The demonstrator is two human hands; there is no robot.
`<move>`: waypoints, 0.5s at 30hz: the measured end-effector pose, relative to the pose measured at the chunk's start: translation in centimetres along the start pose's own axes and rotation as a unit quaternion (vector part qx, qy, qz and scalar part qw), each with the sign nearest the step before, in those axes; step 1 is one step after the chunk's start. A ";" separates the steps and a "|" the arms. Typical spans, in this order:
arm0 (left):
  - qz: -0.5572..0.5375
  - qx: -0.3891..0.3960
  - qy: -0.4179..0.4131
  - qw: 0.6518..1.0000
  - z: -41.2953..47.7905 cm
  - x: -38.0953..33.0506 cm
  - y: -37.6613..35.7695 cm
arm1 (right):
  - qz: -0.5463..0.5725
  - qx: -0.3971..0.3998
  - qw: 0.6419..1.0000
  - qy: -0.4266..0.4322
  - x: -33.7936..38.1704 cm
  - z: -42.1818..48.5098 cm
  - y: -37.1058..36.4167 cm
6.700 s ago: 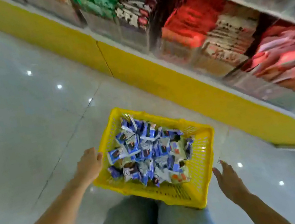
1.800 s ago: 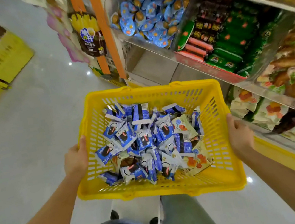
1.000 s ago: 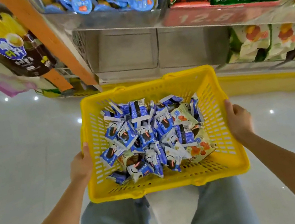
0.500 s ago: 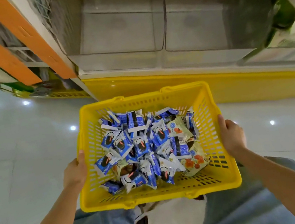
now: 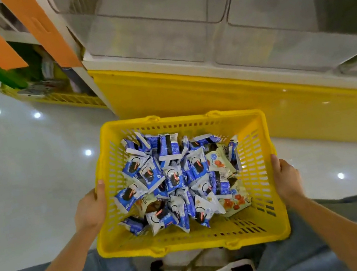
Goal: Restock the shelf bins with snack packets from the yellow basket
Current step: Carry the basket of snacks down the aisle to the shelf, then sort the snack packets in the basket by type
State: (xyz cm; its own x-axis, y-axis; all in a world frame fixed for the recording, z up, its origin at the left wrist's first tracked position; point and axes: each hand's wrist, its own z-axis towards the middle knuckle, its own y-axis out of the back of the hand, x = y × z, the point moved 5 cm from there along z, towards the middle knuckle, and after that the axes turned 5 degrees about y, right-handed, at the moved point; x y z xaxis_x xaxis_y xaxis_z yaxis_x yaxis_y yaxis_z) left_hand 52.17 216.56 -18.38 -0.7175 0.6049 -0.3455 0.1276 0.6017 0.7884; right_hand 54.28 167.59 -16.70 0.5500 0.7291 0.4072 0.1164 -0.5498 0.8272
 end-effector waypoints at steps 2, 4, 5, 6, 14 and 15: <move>-0.002 -0.019 0.001 1.000 -0.2 0.4 -0.5 | -0.003 -0.003 1.000 0.019 -0.4 0.6 -0.3; -0.003 -0.045 -0.003 0.999 -0.2 0.6 -1.0 | -0.003 -0.010 0.999 0.040 -0.8 0.9 -0.5; -0.003 -0.057 -0.007 0.998 -0.3 0.6 -1.2 | 0.001 -0.016 0.999 0.047 -1.0 0.9 -0.5; -0.004 -0.069 -0.011 0.998 -0.3 0.7 -1.3 | 0.009 -0.020 0.998 0.054 -1.1 1.0 -0.6; -0.045 -0.142 -0.012 0.989 -1.2 -0.9 -0.9 | 0.019 -0.007 0.998 0.063 -0.2 0.8 -0.2; -0.054 -0.175 -0.038 0.982 -1.6 -1.7 -0.3 | 0.028 -0.047 0.994 0.090 0.4 0.3 0.2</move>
State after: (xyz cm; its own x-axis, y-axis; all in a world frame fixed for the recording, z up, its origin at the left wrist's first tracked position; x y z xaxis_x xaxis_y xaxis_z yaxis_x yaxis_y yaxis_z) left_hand 52.27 214.48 -17.22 -0.6582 0.5925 -0.4644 -0.1996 0.4574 0.8666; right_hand 54.74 167.62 -16.46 0.3957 0.7647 0.5086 0.0078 -0.5566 0.8308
